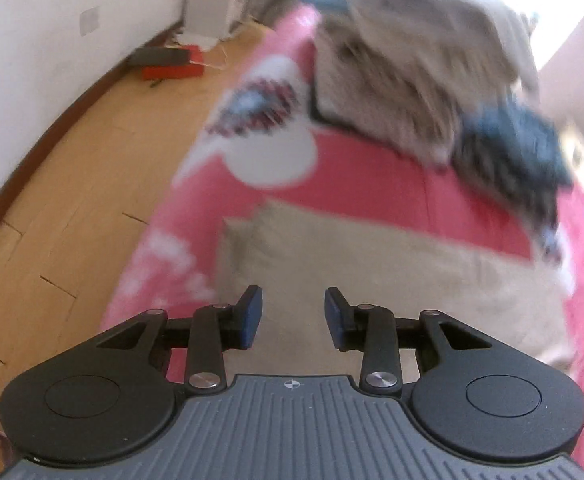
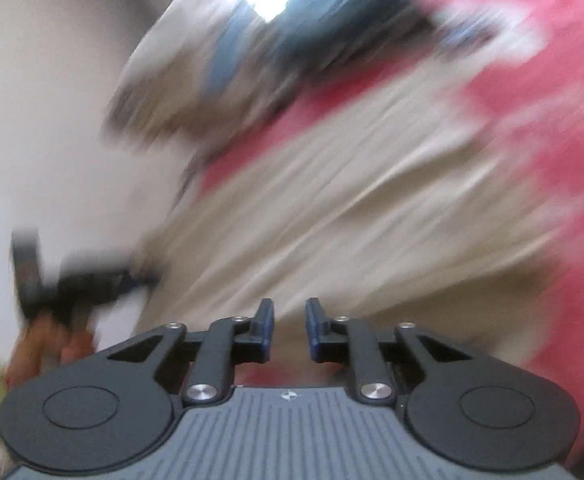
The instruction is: Fold clothes
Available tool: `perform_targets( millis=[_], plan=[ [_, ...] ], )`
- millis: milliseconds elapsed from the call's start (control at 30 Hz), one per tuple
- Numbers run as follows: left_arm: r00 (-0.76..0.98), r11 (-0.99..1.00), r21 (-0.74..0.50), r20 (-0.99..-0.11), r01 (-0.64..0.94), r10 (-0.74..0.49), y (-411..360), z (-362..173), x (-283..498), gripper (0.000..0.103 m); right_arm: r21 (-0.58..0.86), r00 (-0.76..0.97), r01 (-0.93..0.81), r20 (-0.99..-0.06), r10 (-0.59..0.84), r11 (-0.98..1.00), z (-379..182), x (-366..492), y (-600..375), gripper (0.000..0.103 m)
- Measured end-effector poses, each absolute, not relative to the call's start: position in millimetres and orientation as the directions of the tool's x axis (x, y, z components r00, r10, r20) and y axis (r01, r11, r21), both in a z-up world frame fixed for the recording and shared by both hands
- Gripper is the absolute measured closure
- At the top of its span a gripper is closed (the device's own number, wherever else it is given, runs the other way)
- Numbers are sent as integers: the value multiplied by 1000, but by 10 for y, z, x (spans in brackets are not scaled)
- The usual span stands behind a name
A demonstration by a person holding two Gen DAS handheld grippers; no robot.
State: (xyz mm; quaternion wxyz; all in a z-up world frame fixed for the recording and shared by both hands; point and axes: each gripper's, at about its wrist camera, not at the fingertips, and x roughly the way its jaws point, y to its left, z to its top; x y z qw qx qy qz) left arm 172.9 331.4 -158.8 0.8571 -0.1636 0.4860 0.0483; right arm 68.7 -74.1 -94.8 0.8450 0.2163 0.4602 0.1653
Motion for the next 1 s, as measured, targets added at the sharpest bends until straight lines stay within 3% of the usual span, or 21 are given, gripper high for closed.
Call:
perform_targets(
  millis=[100,167,333,433,567,733,767,800,900,1000],
  plan=[
    [489,954,-146,-872,-263,1,3159,-1778,1774,69,467,588,-16,-711,386,884,-864,849,-1266,86],
    [473,951,-122,-881,-284,29,3124,-1783,1802,69,469,559,-17,-727,397,883,-908,946,-1526,84],
    [484,968,-51,-872,-246,77,2823,-1436,1907,69,574,475,5,-722,503,819,-1227,1161,-1968,67],
    [531,978,-134,-847,-160,-29,2444,-1191,2077,64,673,430,31,-676,598,739,-1480,1327,-2097,63],
    [469,950,-305,-831,69,-301,1545,-1197,2556,56,704,364,26,-668,649,710,-1616,1409,-2059,61],
    [352,904,-275,-852,327,-386,392,-1470,2949,55,728,307,19,-656,689,685,-1713,1436,-2051,59],
    [321,894,-278,-861,352,-394,250,-1531,2993,55,730,310,29,-656,688,683,-1709,1407,-2053,61],
    [292,888,-279,-871,367,-394,129,-1593,3037,55,731,313,40,-656,686,681,-1706,1377,-2055,72],
    [295,901,-200,-898,386,-326,-79,-1743,3070,55,735,323,70,-656,682,675,-1695,1290,-2060,87],
    [311,914,-152,-909,375,-279,-166,-1853,3093,58,738,333,101,-657,676,667,-1685,1202,-2065,90]
  ],
)
